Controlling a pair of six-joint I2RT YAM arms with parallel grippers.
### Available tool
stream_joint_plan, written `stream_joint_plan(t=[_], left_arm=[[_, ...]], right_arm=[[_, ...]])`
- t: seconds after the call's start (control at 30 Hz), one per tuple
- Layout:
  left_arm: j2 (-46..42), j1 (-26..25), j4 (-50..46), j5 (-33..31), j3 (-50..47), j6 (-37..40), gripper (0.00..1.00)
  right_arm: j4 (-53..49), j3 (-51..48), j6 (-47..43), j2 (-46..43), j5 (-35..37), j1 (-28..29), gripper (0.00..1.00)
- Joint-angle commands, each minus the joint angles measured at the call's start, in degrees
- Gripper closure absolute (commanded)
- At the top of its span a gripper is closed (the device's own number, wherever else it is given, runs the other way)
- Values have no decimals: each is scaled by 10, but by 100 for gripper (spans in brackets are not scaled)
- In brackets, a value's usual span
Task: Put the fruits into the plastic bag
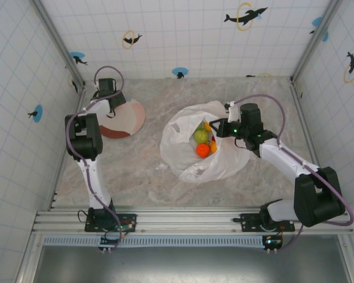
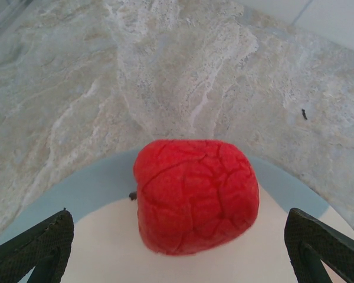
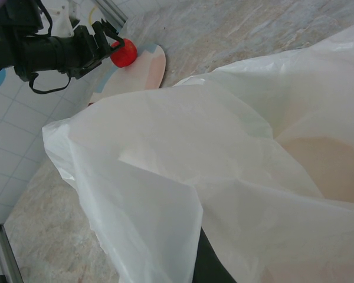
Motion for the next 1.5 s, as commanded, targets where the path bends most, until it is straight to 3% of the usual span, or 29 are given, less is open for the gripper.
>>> stream_joint_plan(t=[0.0,0.4,0.9,1.13,1.47], left_arm=[[37,5,-43,-12,52,36,6],[149,6,-94,7,198,59,10],[132,6,-94,19,201,70,39],[55,6,-87,33,171,54,45],[-174,-9,49,79,-50,-10,45]], right_arm=[[10,10,-1,-7,0,4,100],[-1,20,-5,-4,5,5,100],[-1,14,-5,1,4,6,100],[4,17,0,4,1,7,100],[3,16,5,4,7,9,100]])
